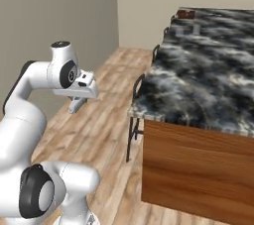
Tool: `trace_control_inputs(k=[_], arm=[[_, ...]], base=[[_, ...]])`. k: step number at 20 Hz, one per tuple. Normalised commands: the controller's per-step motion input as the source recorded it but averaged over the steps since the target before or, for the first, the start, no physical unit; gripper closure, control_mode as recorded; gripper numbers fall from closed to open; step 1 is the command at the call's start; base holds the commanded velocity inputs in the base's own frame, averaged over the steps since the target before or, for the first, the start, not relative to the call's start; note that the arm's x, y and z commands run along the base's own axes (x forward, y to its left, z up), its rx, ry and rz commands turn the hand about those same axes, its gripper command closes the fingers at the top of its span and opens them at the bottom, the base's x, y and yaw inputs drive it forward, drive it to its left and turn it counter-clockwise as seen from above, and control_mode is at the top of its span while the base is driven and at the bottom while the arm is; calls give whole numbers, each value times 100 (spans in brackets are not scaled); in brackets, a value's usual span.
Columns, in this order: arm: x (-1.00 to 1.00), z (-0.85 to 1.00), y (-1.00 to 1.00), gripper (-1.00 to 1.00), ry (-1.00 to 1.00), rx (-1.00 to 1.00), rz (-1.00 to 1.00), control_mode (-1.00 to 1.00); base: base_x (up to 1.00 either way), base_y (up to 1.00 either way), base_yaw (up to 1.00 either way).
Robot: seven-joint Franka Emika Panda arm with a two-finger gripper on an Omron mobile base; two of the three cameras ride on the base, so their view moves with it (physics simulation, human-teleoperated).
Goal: Take the tongs from the drawer on the right and place them on the dining counter next to the tray containing the kebab skewer.
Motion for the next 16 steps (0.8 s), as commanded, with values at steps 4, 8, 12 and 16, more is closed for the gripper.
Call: trace_control_inputs(k=[4, 8, 12, 16], arm=[[0, 0, 0, 100, 0, 0, 0, 100], [0, 0, 0, 100, 0, 0, 0, 100], [0, 0, 0, 100, 0, 0, 0, 100], [0, 0, 0, 100, 0, 0, 0, 100]], base=[[86, 100, -34], [100, 100, -30], [100, 100, -28], [100, 99, -27]])
